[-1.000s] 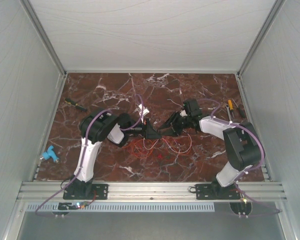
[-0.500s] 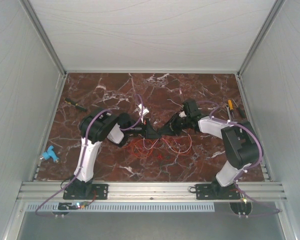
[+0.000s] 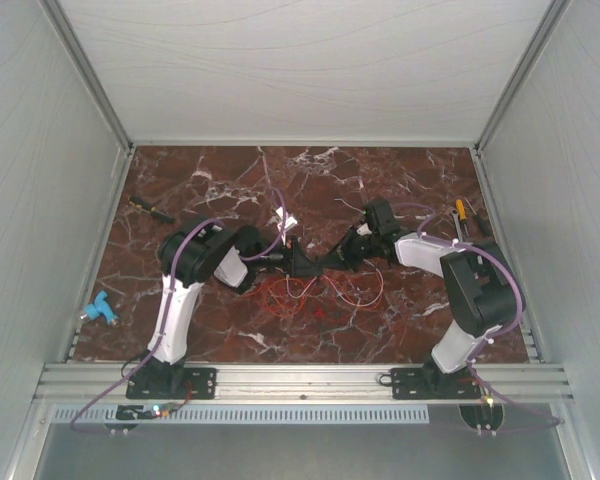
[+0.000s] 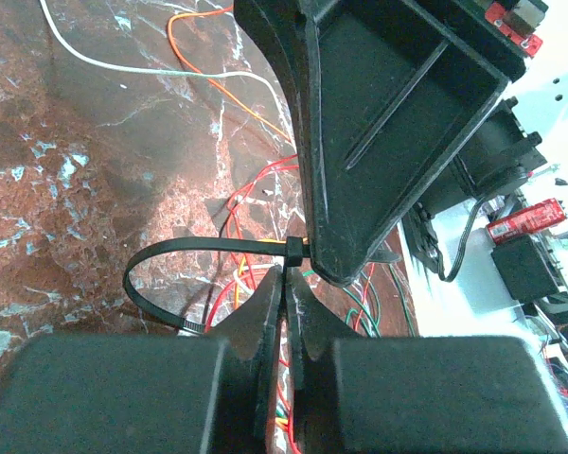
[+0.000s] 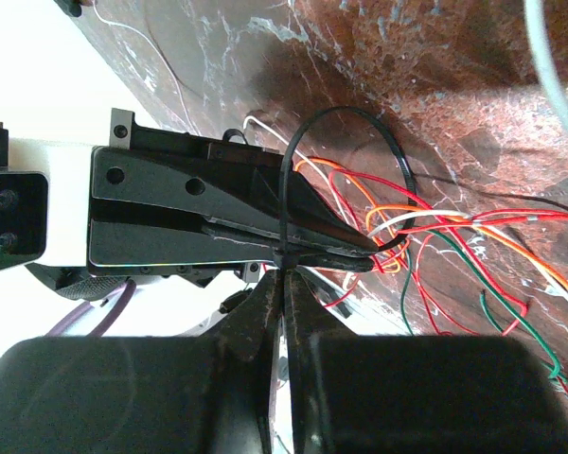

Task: Zip-tie the wires
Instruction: Tie the cable at the center of the board.

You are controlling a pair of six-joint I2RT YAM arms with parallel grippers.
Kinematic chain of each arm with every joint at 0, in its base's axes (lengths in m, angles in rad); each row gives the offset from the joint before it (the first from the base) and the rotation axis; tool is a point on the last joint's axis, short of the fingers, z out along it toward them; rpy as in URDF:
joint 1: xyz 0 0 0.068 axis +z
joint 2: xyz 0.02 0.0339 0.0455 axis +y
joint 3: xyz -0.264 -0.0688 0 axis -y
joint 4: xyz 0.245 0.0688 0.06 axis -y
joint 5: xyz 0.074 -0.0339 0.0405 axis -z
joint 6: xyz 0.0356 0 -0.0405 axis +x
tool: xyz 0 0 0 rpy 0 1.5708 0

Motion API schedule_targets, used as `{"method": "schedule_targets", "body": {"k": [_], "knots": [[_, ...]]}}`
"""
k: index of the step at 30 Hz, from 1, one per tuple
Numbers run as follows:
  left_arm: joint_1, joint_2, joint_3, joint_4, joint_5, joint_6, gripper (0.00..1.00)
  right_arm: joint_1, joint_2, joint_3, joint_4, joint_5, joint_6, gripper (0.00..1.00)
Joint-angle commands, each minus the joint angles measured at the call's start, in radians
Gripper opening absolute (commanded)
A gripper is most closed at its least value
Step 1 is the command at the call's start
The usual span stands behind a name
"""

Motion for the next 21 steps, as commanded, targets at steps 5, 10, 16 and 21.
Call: {"method": "schedule_targets", "body": {"k": [5,10,16,21], "knots": [[0.001,0.011,0.012,0.1,0.005,0.041,0.0,0.004,0.0,0.024,-0.051,0.01,-0.031,0.0],[0.0,-0.019,-0.017,0.08,-0.004,0.062,0.16,0.004,-0.018,0.031,-0.12,0.012,-0.072,0.0],[0.005,-0.053,-0.044,0.057,-0.011,0.08,0.35,0.001,-0.036,0.021,-0.145,-0.003,-0.092,0.0],[0.016,-0.117,-0.068,-0.03,0.007,0.137,0.42,-0.001,-0.041,0.042,-0.173,-0.009,-0.12,0.0]]}}
